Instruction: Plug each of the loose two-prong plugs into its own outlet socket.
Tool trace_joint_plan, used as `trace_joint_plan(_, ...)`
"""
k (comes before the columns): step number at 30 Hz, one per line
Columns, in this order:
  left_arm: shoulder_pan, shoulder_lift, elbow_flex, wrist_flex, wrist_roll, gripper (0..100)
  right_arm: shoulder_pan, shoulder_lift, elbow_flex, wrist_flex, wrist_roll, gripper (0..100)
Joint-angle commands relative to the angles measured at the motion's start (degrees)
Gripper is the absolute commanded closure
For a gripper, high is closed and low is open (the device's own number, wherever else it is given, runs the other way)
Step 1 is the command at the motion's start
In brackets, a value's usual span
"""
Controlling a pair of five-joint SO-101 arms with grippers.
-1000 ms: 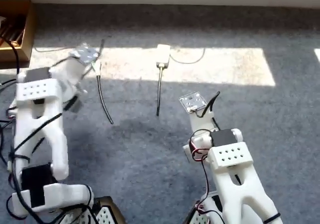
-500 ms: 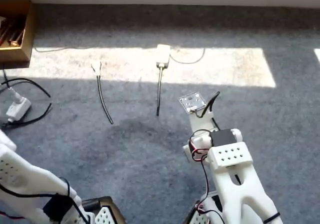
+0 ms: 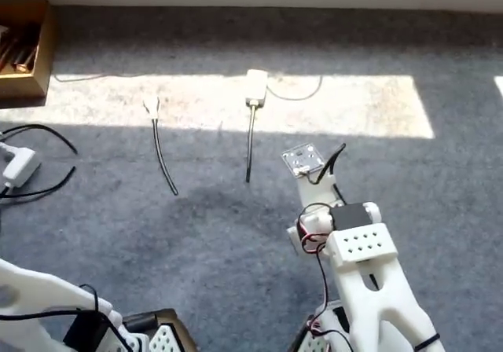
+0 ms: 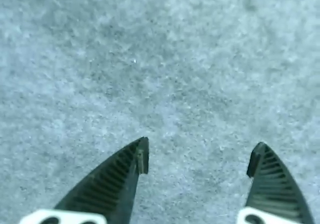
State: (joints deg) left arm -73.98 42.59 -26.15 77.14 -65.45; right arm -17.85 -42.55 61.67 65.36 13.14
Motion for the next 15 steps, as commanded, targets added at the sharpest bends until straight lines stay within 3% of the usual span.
trace_joint_plan(1,-1.19,0.75,-0.22,1.05,-0.97,86,-0.57,-0.75,-0.22,-0.75,-0.53,68.7)
trace_joint_plan(7,1.19,-4.88,-0.31,4.57,-1.14,60,-0.57,-0.75,-0.22,-0.66,-0.53,68.7)
trace_joint_plan(11,3.65,-13.32,-0.31,7.56,-0.26,59,-0.57,-0.75,-0.13,-0.66,-0.53,68.7)
trace_joint_plan(15,6.64,-23.52,-0.31,8.26,6.07,62,-0.57,-0.75,-0.13,-0.66,-0.53,68.7)
